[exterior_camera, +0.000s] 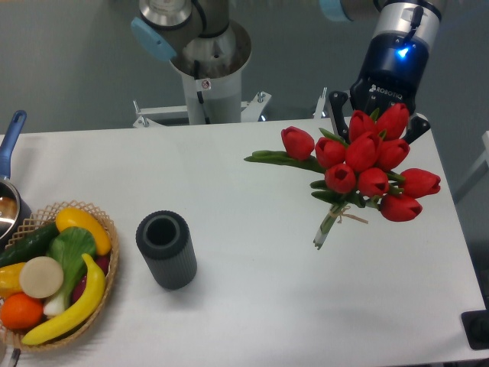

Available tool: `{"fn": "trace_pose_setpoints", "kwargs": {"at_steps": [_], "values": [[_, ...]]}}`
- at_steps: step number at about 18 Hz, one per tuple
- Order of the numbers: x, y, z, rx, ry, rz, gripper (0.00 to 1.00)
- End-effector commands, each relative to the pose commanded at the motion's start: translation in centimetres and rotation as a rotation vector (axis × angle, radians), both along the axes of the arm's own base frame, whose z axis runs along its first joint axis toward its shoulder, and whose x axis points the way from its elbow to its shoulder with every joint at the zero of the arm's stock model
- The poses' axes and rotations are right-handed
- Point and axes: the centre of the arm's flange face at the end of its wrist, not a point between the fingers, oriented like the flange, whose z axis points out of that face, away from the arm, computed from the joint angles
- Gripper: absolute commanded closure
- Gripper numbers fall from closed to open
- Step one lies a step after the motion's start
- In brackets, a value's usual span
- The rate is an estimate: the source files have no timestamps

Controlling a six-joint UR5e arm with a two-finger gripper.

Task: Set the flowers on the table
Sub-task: 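Lift the red tulip bouquet with the gripper and move it toward the table center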

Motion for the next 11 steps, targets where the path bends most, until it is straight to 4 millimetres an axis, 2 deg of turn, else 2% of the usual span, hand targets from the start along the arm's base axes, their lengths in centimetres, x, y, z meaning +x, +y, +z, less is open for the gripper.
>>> {"fn": "trace_pose_setpoints", "kwargs": {"at_steps": [6, 11], "values": [[0.1, -0.3, -0.1, -0.003, -0.008, 0.007, 0.75], [0.4, -1.4, 1.0, -0.007, 0.01, 0.032, 0.75]]}}
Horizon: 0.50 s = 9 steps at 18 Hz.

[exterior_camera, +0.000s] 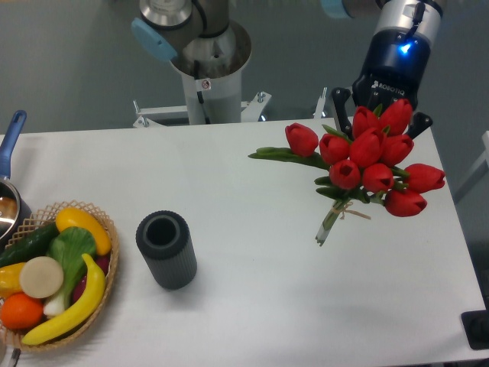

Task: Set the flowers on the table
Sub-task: 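Lift the red tulip bouquet with the gripper and move it toward the table center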

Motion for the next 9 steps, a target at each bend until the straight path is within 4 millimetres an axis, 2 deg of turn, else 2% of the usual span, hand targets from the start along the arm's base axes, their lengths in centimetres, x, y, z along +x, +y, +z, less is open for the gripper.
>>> {"fn": "trace_pose_setpoints", "kwargs": {"at_steps": [4, 7, 9], "values": [[1.1, -0.8, 0.4, -0.022, 0.019, 0.024, 0.75], [1.9, -1.7, -0.4, -0.11, 0.04, 0.09, 0.76], [2.5, -2.0, -1.1, -0.15, 0.052, 0.11, 0.8]]}}
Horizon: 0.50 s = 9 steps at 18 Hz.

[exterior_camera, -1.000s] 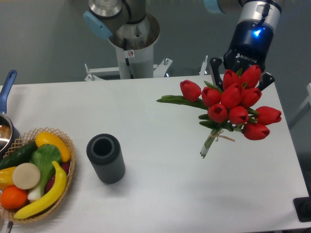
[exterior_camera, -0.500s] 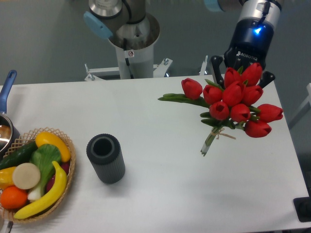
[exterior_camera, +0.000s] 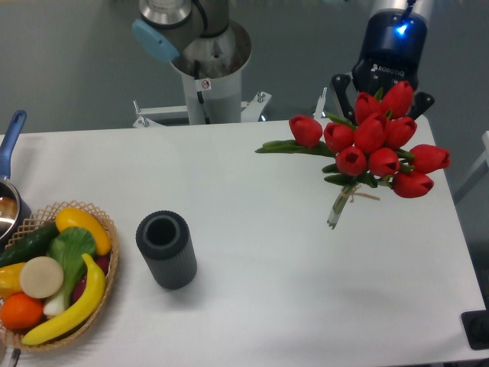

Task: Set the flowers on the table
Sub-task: 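Lift the red tulip bouquet with the gripper and move it toward the table center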

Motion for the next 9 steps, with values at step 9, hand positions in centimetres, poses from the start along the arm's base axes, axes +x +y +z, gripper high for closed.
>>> {"fn": "trace_pose_setpoints", "kwargs": {"at_steps": [9], "values": [[1.2, -2.7, -6.6, -0.372, 0.12, 0.07, 0.81]]}}
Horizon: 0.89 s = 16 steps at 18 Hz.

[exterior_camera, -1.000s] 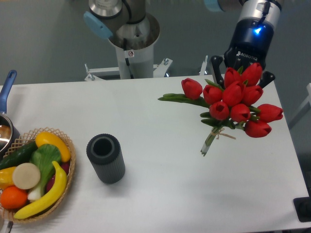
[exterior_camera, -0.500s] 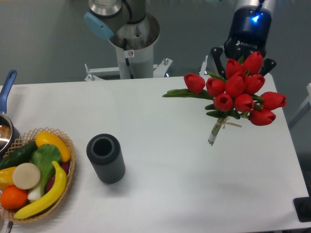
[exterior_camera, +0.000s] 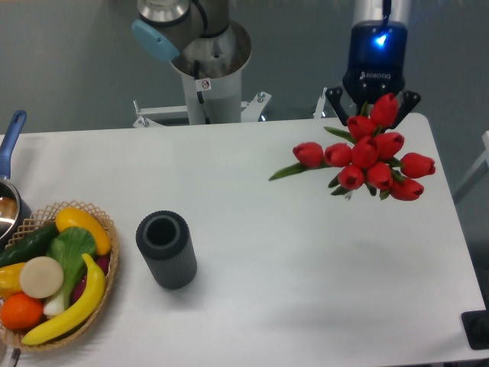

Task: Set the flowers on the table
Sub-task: 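Lift the red tulip bouquet with the gripper and move it toward the table center, then lower the held tulips onto the table beside the grey cup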

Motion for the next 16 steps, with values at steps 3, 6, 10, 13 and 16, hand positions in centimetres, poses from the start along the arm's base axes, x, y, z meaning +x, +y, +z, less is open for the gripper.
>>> {"fn": "trace_pose_setpoints", "kwargs": {"at_steps": [3, 6, 10, 13, 16], "values": [[0.1, -0.4, -2.1, -0.129, 0.019, 0.002, 0.81], [0.7, 0.7, -4.6, -0.306, 0.019, -0.055, 0.81], [1.0, 3.6, -9.5, -0.538, -0.007, -0.106, 0.81], [1.3, 6.1, -13.0, -0.649, -0.018, -0.146, 0.81], [1.1, 8.0, -16.2, -0.672, -0.056, -0.191, 0.81]]}}
